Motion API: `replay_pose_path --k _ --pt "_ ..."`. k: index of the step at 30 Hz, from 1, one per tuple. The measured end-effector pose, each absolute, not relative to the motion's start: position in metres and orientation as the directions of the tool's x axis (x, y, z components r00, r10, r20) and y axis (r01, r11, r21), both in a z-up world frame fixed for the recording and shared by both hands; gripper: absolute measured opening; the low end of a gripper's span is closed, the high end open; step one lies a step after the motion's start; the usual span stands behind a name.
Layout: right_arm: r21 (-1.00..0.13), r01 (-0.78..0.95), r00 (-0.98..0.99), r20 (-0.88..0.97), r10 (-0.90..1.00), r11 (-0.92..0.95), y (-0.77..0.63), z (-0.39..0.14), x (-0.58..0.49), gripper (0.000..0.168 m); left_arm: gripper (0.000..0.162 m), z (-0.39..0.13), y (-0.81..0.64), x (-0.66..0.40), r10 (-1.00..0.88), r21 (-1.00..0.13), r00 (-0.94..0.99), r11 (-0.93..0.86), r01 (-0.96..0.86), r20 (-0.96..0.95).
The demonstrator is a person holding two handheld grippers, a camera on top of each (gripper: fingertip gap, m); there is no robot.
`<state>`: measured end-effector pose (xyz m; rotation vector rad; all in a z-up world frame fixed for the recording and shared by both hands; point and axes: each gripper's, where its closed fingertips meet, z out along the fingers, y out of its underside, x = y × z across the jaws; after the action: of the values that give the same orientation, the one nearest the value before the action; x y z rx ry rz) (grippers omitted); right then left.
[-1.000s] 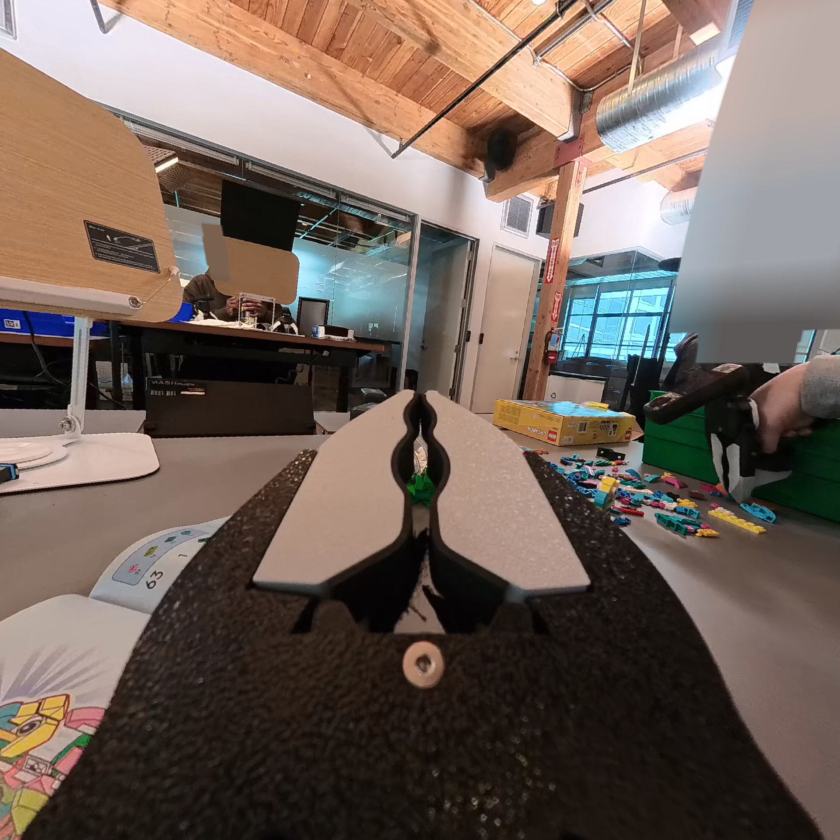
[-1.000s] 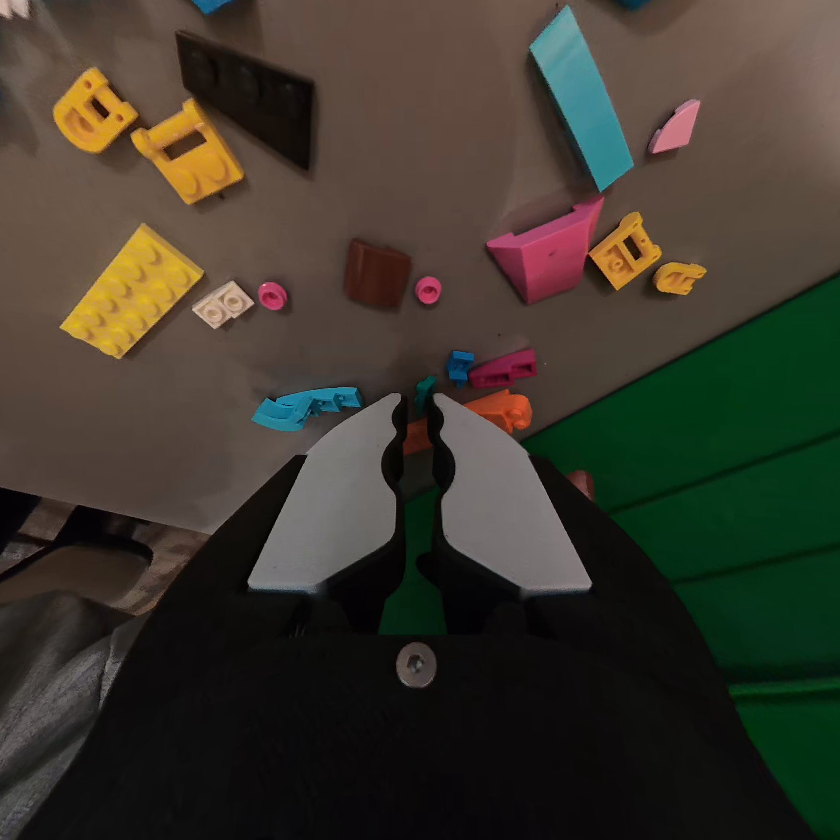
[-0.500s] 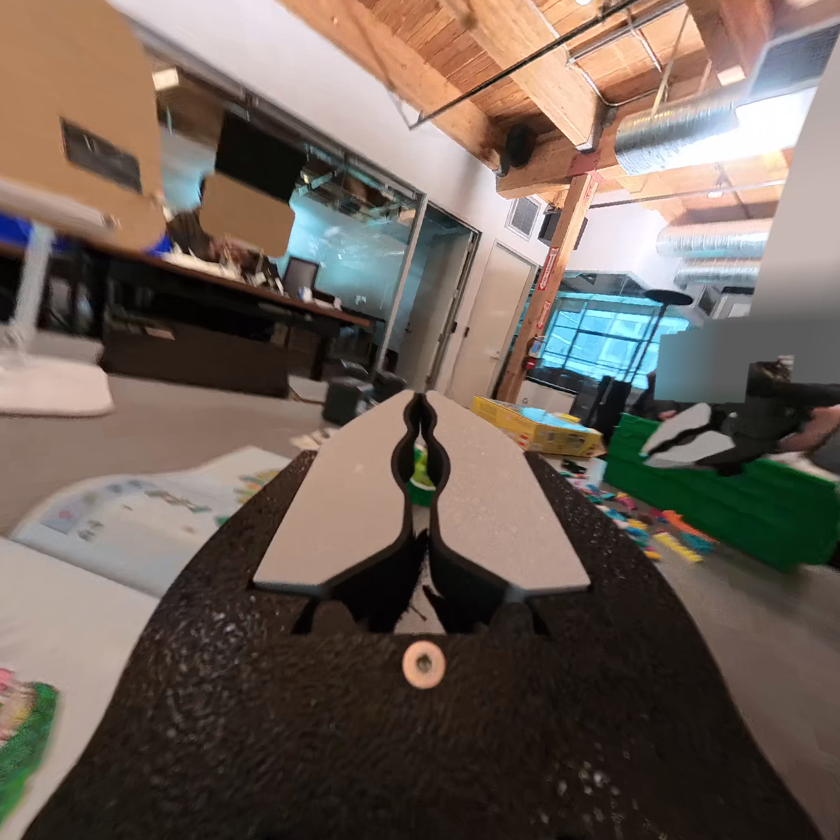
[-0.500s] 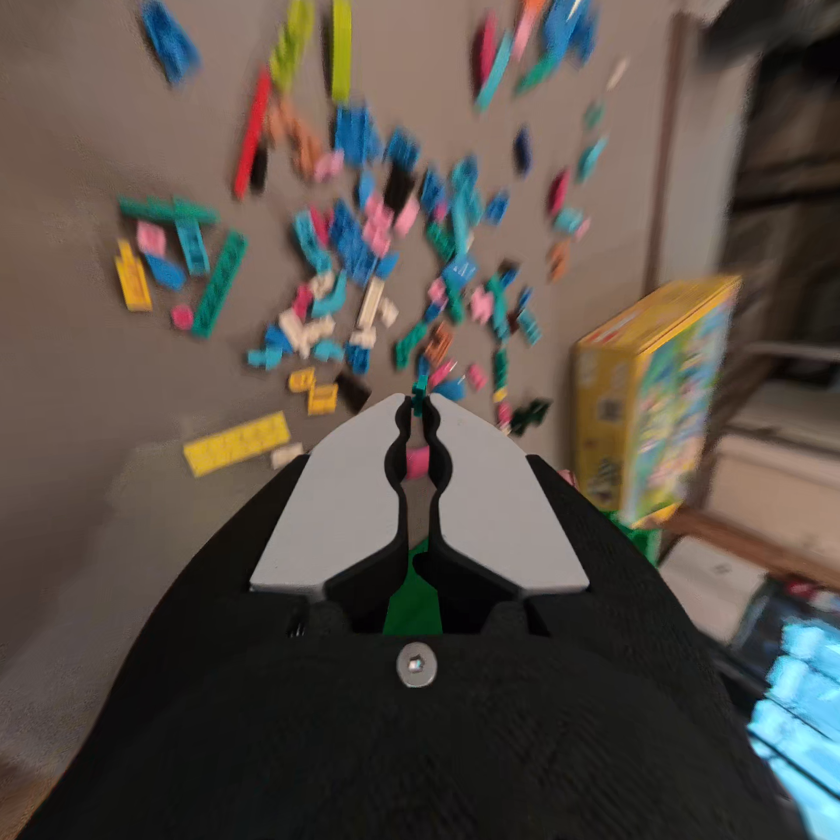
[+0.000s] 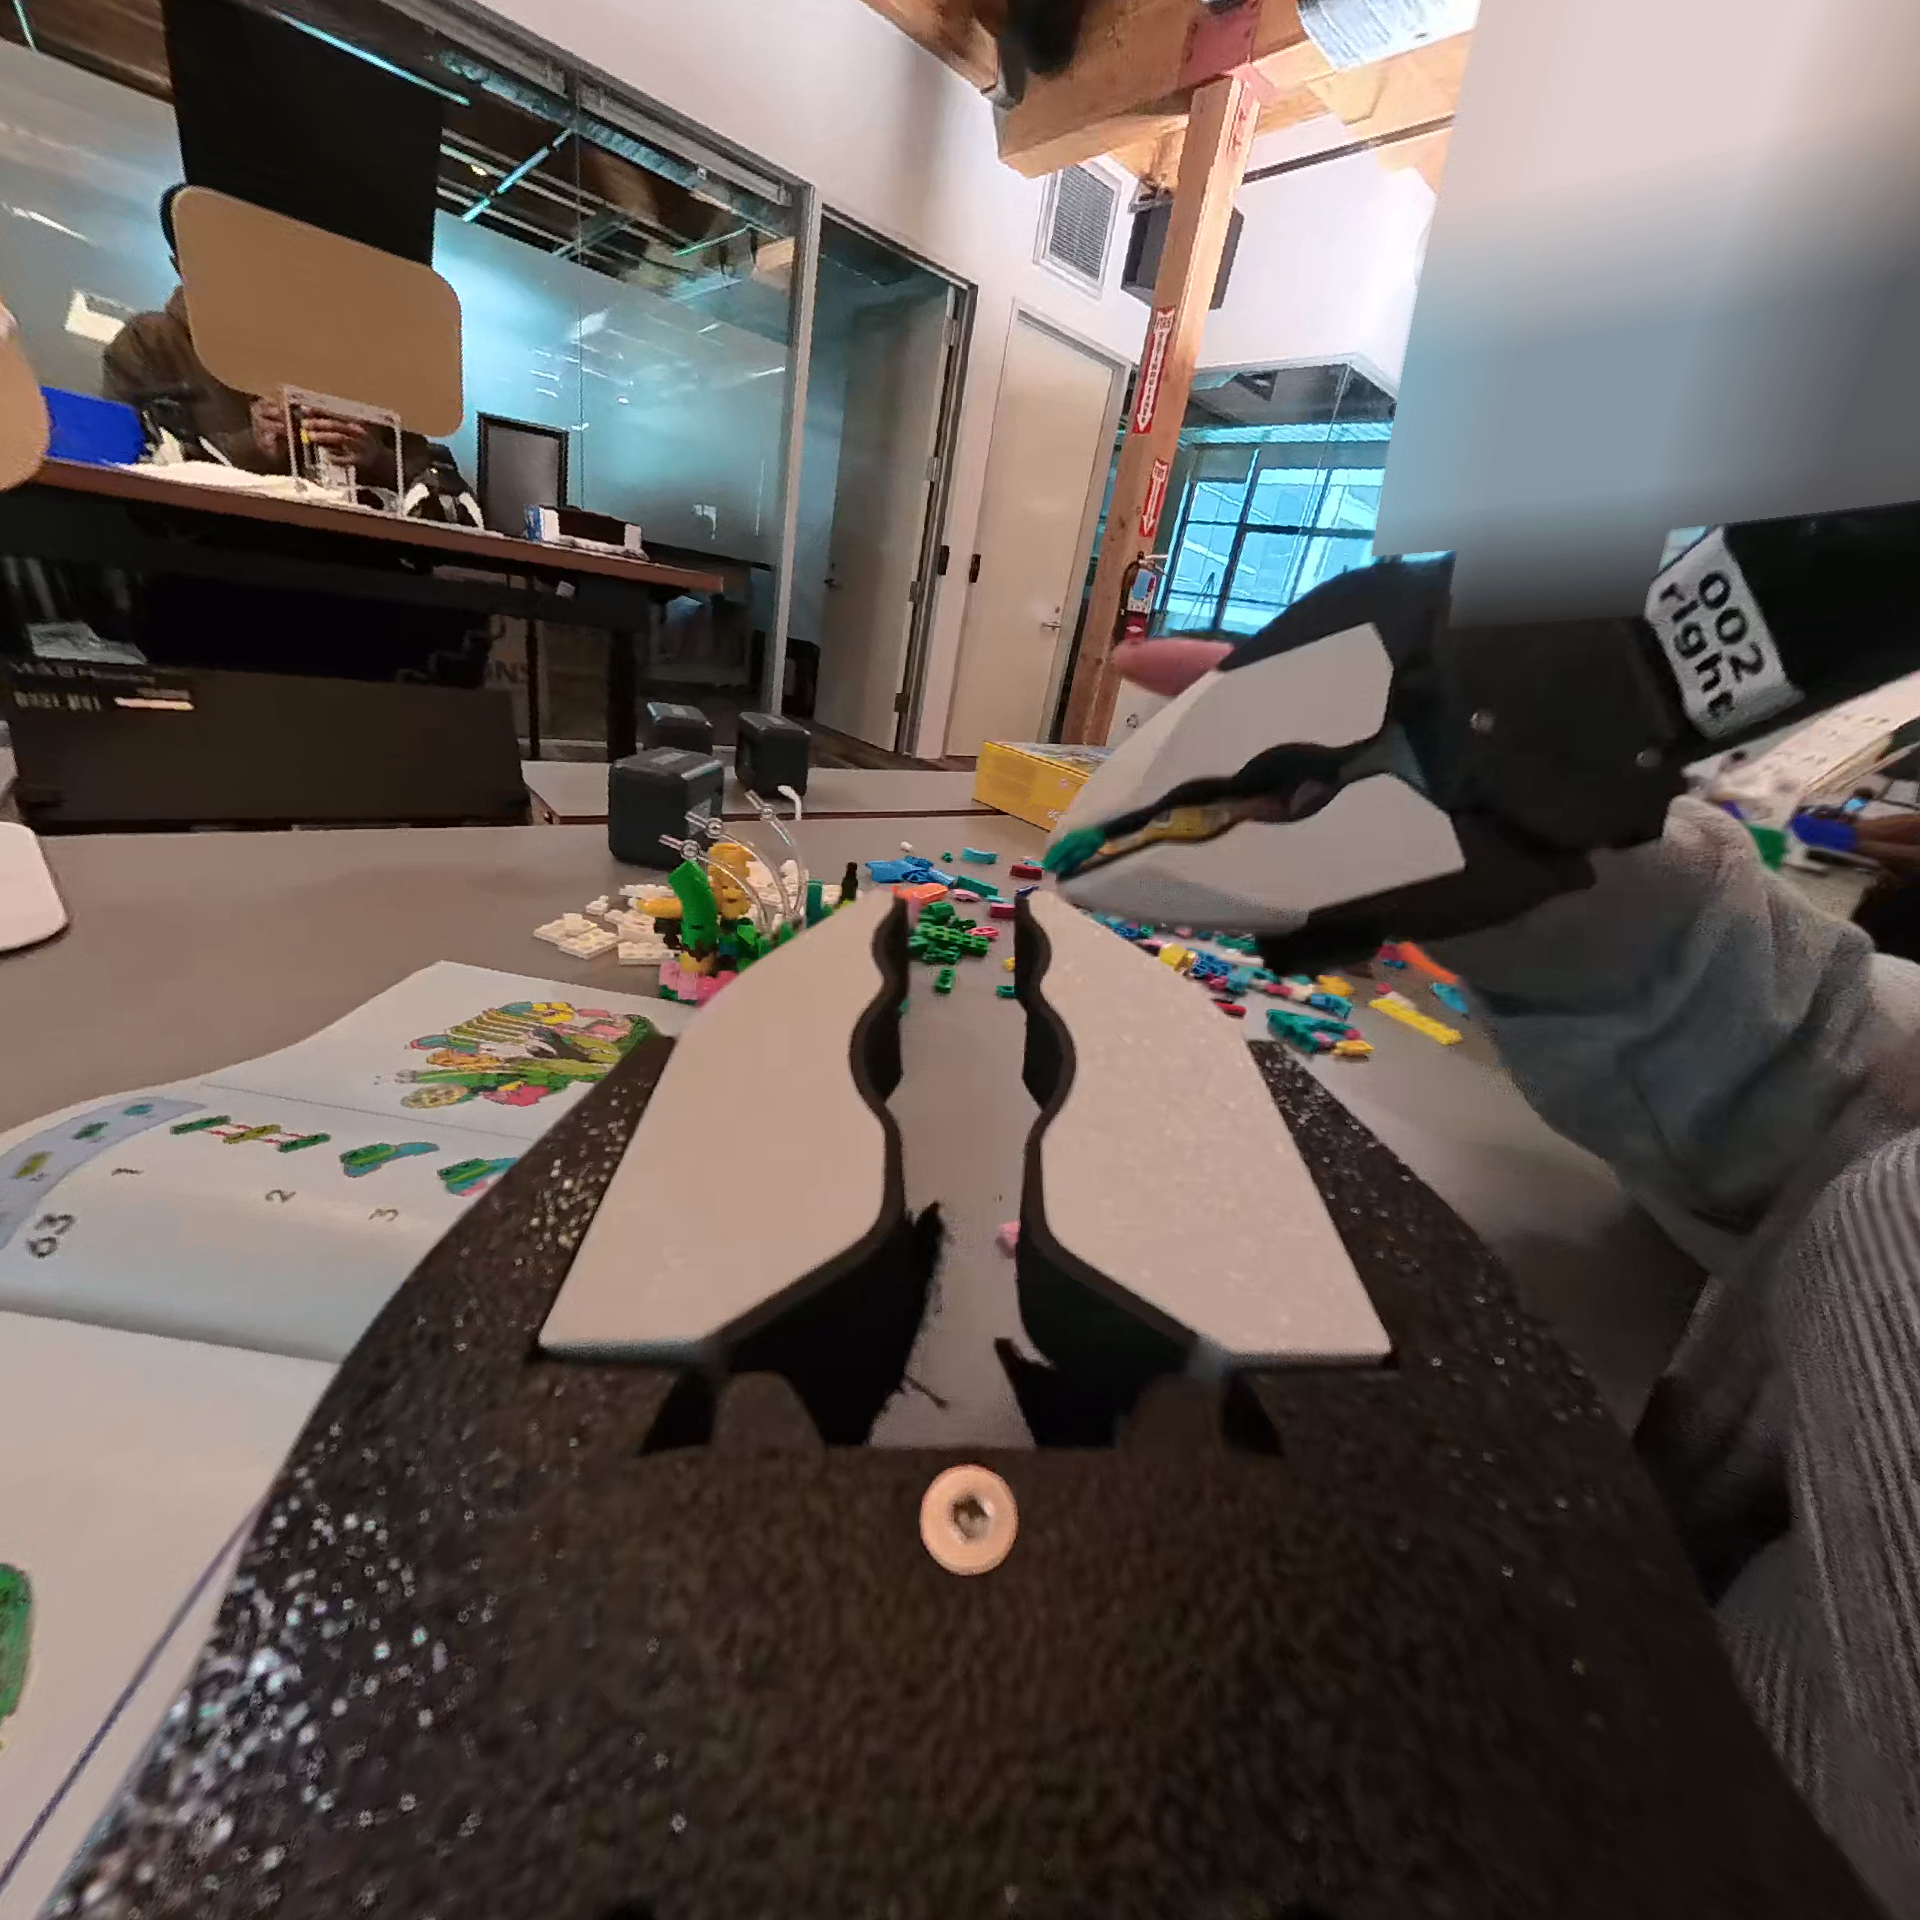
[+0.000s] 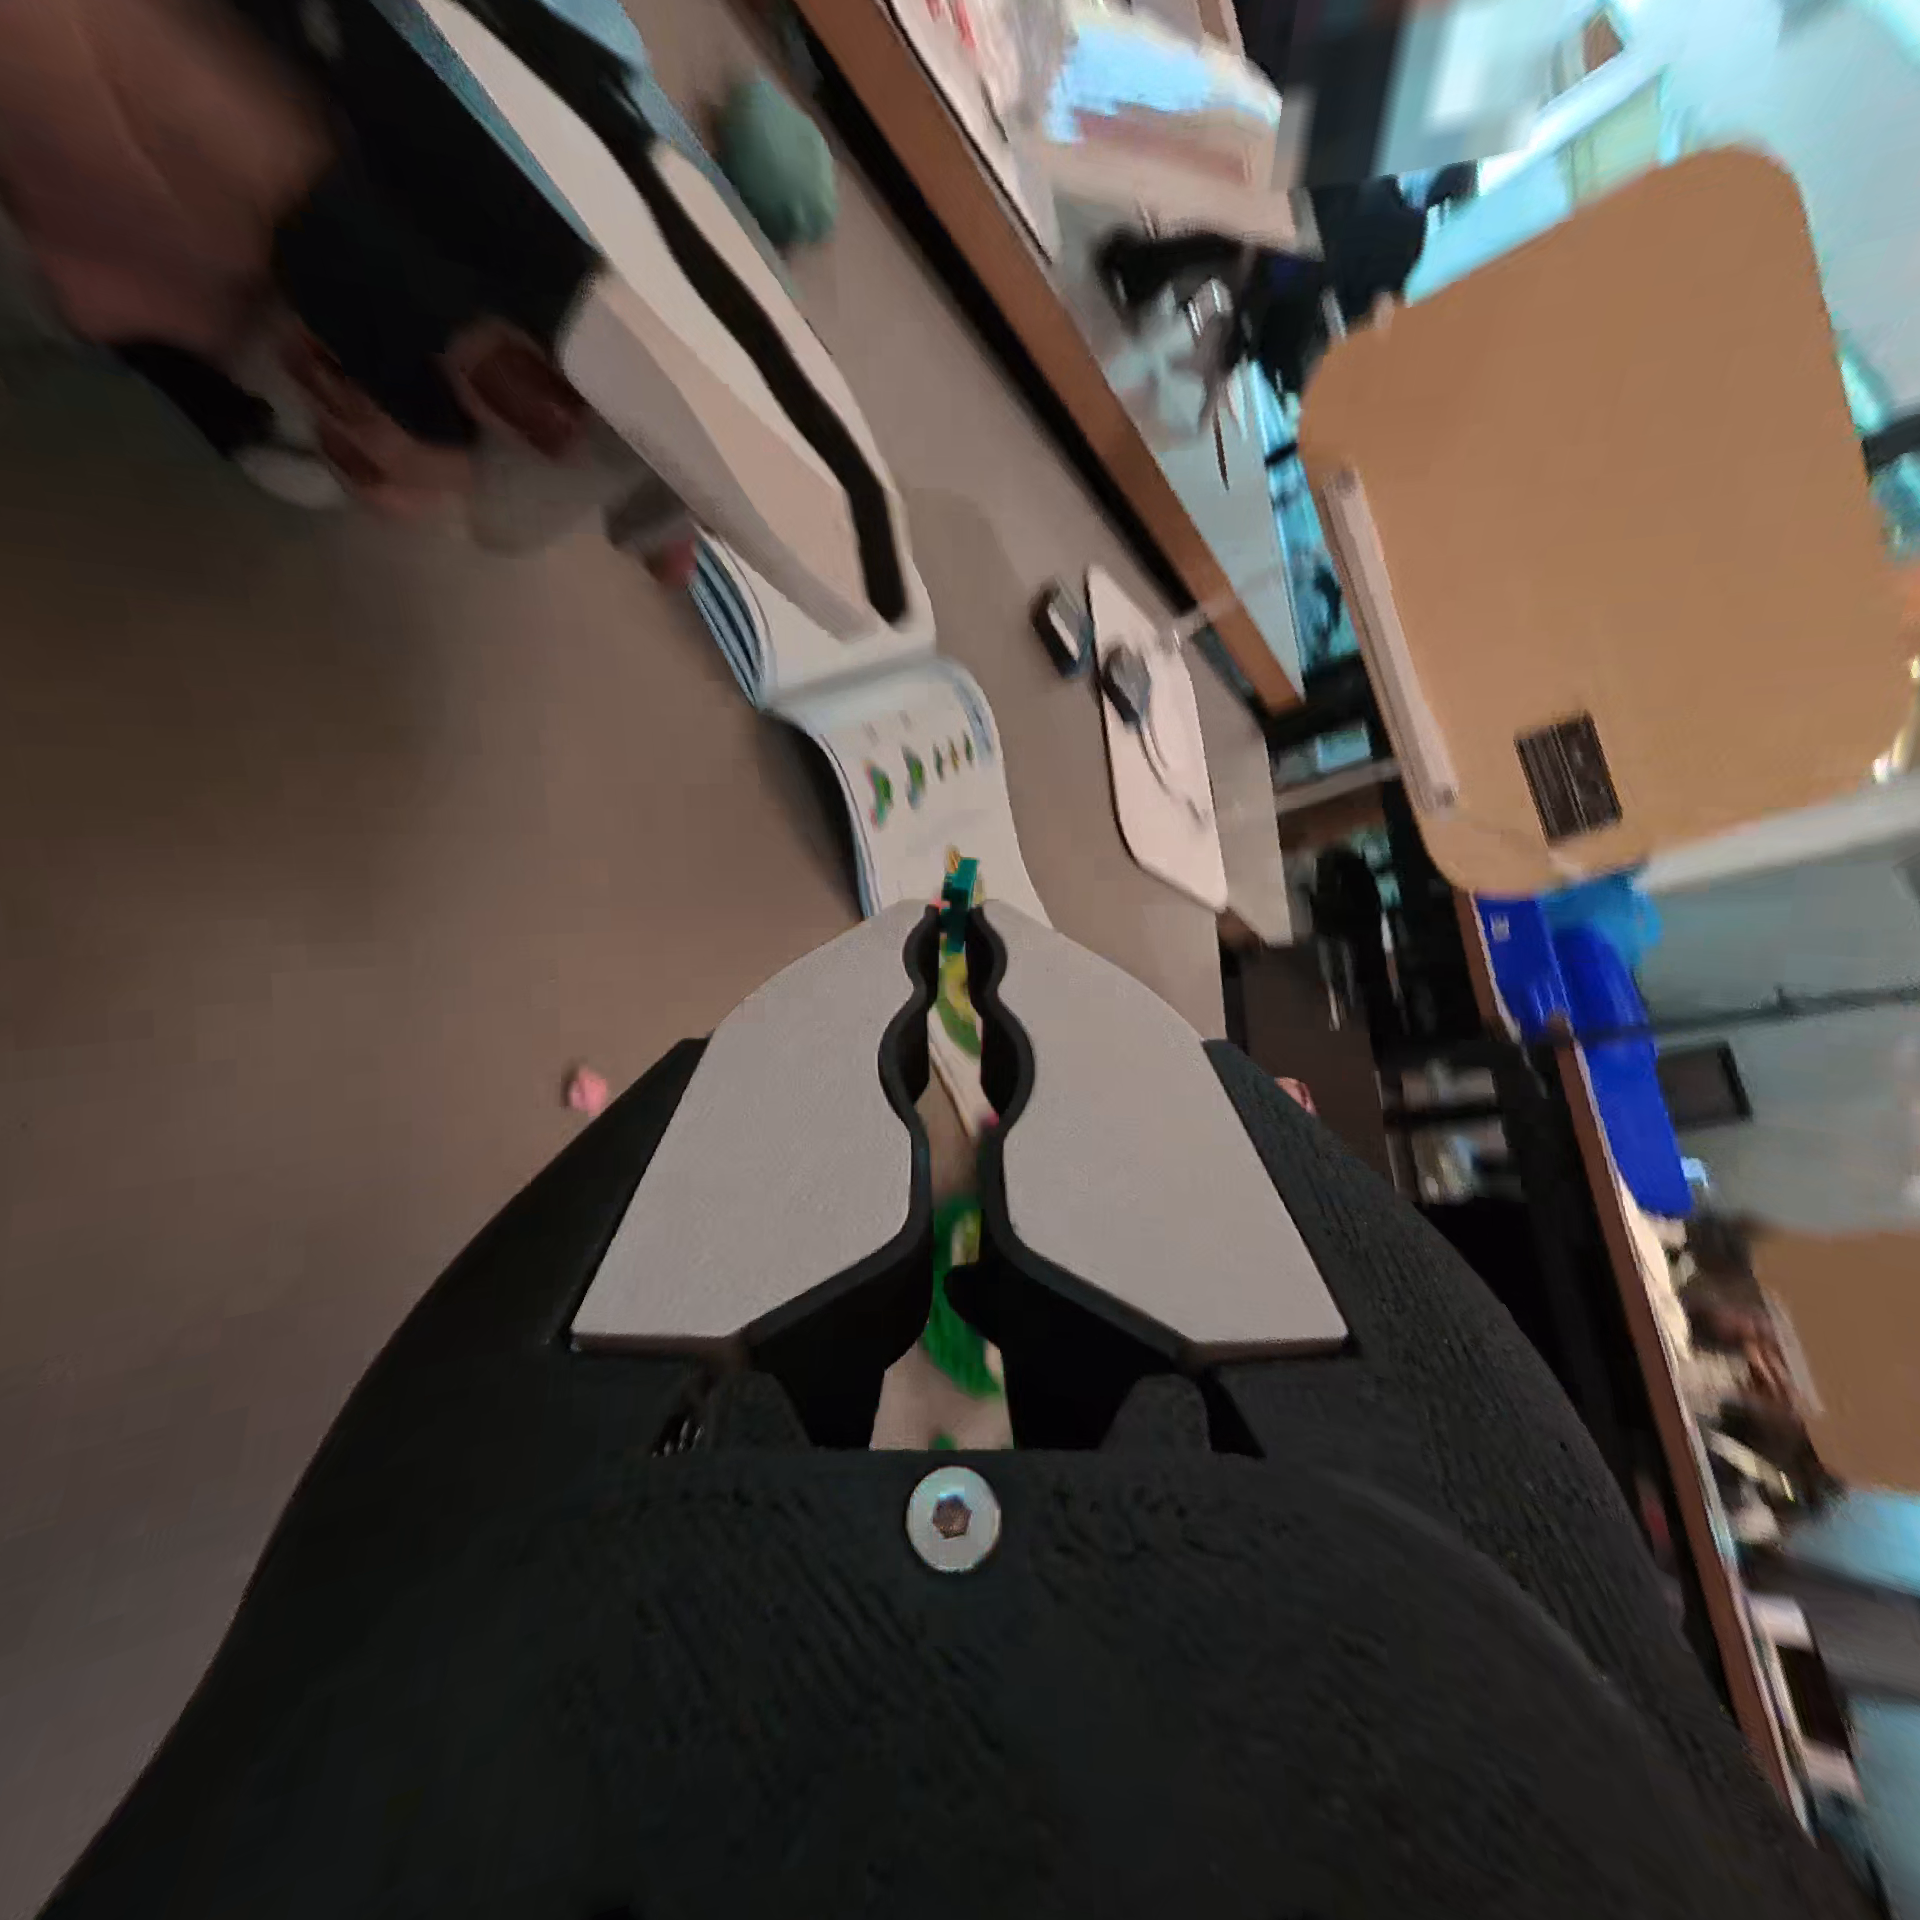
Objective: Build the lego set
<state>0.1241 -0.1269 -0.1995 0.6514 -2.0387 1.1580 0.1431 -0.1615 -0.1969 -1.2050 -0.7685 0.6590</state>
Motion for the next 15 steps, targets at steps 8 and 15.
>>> replay_pose_path --k 8,15 --pt "-0.579 -0.751 -0.599 0.799 0.040 0.318 -0.170 -0.222 0.131 0.003 0.018 -0.209 -0.169 0.142 0.851 -0.996 0.523 0.074 -0.045 0.040" --pt "-0.539 -0.799 -0.538 0.839 0.084 0.266 -0.166 -0.224 0.136 0.003 0.017 -0.211 -0.163 0.143 0.830 -0.997 0.555 0.077 -0.012 0.057"
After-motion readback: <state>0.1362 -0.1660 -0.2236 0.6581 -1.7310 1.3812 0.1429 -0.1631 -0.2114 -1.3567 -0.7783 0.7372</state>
